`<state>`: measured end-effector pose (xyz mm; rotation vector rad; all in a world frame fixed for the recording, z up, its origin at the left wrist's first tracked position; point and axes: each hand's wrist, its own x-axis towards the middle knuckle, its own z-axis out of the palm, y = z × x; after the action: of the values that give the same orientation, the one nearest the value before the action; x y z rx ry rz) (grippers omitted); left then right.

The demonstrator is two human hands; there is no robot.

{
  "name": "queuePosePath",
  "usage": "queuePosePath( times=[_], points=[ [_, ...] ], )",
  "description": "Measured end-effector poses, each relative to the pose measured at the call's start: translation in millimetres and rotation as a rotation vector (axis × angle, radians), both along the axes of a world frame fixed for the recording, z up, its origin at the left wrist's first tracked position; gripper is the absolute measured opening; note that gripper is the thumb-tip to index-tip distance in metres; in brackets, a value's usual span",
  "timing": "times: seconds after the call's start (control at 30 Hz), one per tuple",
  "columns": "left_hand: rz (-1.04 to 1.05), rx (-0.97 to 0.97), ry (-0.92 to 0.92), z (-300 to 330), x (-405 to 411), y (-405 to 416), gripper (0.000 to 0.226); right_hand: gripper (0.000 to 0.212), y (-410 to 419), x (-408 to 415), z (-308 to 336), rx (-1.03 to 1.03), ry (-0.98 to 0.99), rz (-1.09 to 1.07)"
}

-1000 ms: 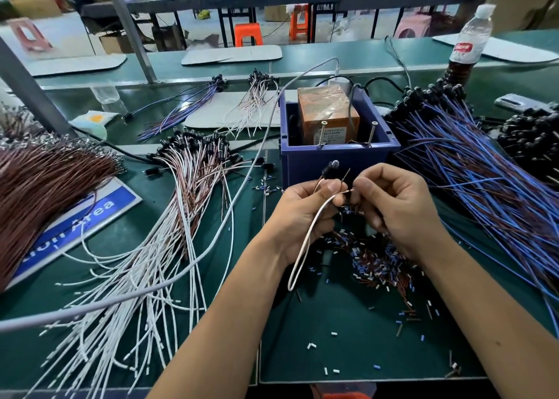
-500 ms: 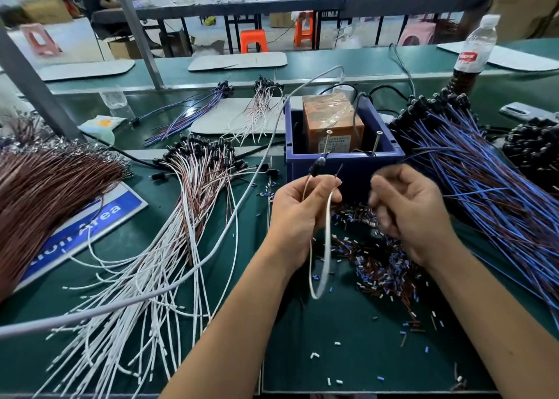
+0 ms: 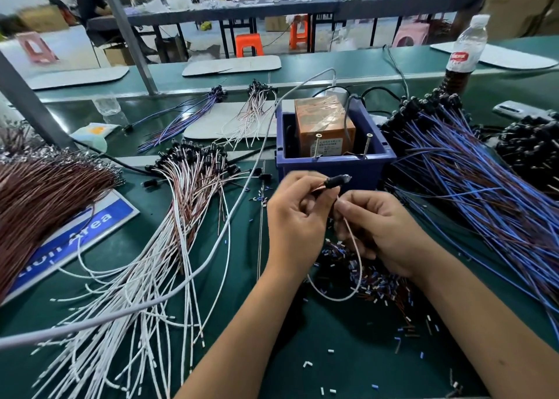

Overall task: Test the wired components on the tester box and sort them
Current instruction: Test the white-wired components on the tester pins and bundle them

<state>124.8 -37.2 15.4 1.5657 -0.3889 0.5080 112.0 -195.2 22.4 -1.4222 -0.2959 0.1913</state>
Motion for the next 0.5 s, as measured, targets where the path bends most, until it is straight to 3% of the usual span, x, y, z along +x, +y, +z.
queuePosePath(
  times=[0.1, 0.23, 0.4, 0.5],
  points=[
    [0.138, -0.020, -0.111, 2.4, 0.9, 6.1, 0.011, 0.023, -1.9, 1.6, 3.2, 0.034, -0.023, -0.120],
    [0.130, -0.160, -0.008, 6.3, 0.1, 9.2, 0.030, 0.025, -3.7, 5.1, 5.2, 0.032, -0.151, -0.406],
    [0.076, -0.353, 0.211, 6.5, 4.7, 9.6, 0.010, 0.027, -6.6, 7.6, 5.2, 0.051, -0.173, -0.515],
    [0.025, -0.440, 0.227, 8.7, 7.6, 12.0, 0.010, 0.027, -8.6, 8.8, 5.0, 0.066, -0.156, -0.512]
  ],
)
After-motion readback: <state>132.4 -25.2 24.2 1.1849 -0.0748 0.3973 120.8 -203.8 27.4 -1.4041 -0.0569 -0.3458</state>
